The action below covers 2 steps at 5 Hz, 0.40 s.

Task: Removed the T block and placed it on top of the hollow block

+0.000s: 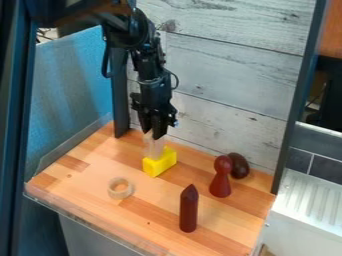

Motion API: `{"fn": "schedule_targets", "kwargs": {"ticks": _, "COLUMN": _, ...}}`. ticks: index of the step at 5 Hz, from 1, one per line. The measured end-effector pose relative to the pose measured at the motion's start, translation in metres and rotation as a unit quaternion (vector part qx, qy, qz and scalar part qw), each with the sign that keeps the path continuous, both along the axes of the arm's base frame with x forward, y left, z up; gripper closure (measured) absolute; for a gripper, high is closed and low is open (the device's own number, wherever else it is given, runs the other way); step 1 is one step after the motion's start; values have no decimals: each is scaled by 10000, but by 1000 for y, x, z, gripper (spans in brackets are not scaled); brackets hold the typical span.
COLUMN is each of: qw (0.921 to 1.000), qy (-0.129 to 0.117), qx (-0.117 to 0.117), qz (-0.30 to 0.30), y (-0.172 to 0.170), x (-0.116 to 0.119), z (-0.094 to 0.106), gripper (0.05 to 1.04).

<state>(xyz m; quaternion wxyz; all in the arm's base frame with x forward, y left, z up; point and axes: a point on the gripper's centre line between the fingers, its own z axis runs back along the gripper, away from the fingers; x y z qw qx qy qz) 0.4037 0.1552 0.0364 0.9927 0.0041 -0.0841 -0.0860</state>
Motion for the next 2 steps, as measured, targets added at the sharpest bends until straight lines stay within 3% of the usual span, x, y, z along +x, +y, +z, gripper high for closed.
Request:
{"fn": "schedule_targets", "kwargs": {"ticks": 1, "qw": 9998, "qy": -39, "qx": -110, "qz": -138, "y": -6, "x": -1, "z": 1, "gripper": 879}}
{"fn": "schedule_targets", "kwargs": {"ticks": 2, "qw": 9994, "qy": -232, "qx": -206, "qz": -170, "y": -4, "x": -3, "z": 16, "gripper": 882}}
